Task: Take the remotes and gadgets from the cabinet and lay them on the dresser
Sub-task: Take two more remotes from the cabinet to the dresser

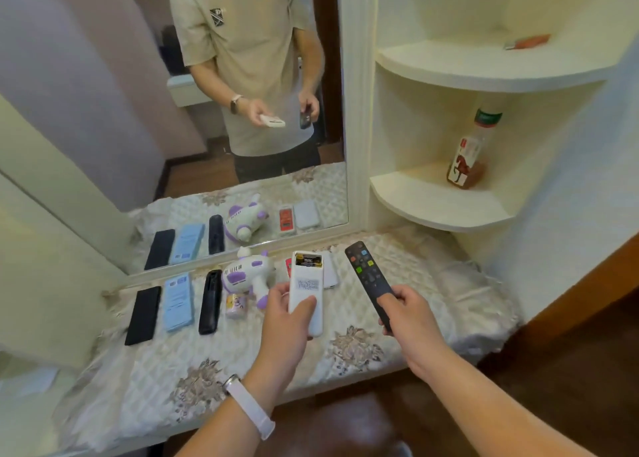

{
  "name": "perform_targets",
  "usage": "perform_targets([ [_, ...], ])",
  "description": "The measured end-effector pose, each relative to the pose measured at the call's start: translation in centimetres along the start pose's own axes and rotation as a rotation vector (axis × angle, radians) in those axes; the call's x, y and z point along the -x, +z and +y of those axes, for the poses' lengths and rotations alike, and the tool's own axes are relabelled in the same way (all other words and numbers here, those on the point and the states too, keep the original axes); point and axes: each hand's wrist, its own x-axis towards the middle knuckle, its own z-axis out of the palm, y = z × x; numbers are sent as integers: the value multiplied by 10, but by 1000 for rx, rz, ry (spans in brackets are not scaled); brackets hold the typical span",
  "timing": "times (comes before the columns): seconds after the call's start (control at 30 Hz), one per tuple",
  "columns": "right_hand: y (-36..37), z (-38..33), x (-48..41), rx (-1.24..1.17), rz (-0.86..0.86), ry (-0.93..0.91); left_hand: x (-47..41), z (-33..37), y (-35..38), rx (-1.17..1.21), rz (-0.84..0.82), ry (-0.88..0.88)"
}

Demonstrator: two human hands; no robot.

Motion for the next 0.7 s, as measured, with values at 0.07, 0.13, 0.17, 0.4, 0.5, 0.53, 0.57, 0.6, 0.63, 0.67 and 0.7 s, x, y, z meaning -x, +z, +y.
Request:
perform_targets([
  [0.07,-17,5,-23,0,-5,29,-10,-6,24,-10,13,-24],
  [0.13,-29,11,-43,8,-3,61,-16,-13,41,-21,21,-66],
  [0.17,-33,14,-52,14,-6,79,-19,-15,47,-26,26,-88],
  [0.4,-43,38,-105,21,-3,167,-54,-26,77,-51,30,-202],
  [0.5,-41,45,-124,43,13,226,-72,-35,87,-72,-13,-247],
  [0.53,-40,47,-130,47,14,242,-79,-39,90,-79,-27,-258],
  [0.57,-40,49,-137,51,13,257,-85,-42,93,-83,-40,-268],
  [0.6,-39,51,-143,53,12,271,-93,-46,96,-82,-52,-279],
  [0.63,-38,52,-149,56,13,287,-100,-49,98,-80,-62,-291],
  [0.67,-37,52,-155,60,17,304,-108,-50,101,-80,-72,-305],
  [0.7,-35,51,-160,65,20,318,-116,-52,103,-82,-82,-317],
])
